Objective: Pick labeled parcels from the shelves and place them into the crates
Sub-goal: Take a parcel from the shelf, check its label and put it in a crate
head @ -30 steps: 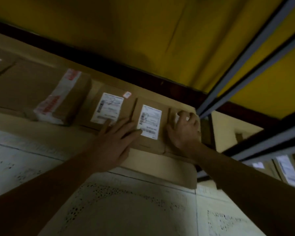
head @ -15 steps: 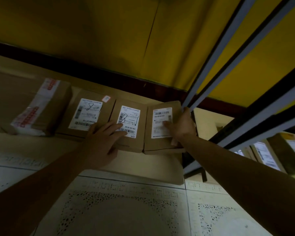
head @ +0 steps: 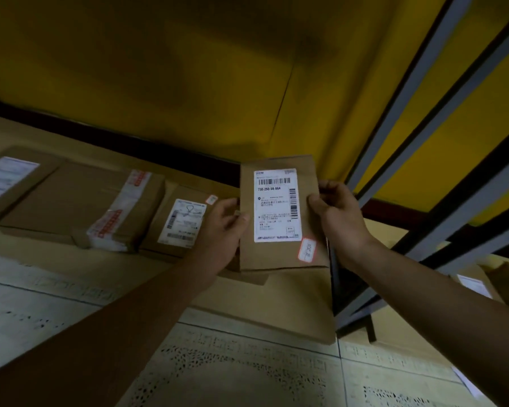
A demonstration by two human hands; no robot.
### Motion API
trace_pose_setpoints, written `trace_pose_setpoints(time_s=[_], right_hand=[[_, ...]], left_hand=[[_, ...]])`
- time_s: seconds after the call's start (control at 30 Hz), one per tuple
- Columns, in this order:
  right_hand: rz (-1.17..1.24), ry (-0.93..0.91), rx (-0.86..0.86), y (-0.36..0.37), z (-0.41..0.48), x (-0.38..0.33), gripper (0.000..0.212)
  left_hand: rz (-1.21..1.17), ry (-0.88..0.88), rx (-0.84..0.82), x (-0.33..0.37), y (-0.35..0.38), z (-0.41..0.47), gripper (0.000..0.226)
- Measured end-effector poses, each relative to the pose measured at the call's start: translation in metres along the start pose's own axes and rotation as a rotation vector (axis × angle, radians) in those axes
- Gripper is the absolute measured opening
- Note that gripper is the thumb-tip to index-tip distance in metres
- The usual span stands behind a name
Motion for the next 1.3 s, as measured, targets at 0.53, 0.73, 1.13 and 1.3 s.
trace_pose_setpoints(time_s=[0.53,0.73,1.13,1.3], right_hand=[[0.170,0.153,-0.060,-0.014,-0.020,-0.013,0.027],[0.130,0.280,-0.150,-0.010,-0.022,-0.006,0.015],[-0.087,0.436,0.225,-0.025,0.026,0.082,0.012],[-0.211,0.458,0.301,-0.015,0.052,0.117,0.026]], left_hand=[[-0.227,-0.412,-0.061,0.024,0.002,-0.026,0.046],[-0.256,-0.331,-0.079,0.017,-0.002,-0.025,0.019],[0.561,0.089,-0.122,-0.036,-0.019,0.003,0.037],[1.170,0.276,-0.285,-0.070,-0.024,0.001,0.066]])
Point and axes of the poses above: each hand's wrist, its own z-axis towards the middle knuckle, its own y-axis out of the palm, x = y × z, the point moved 4 cm from there along z, towards the middle knuckle, and after that the axes turned 8 degrees about -z, right-handed, at the moved point
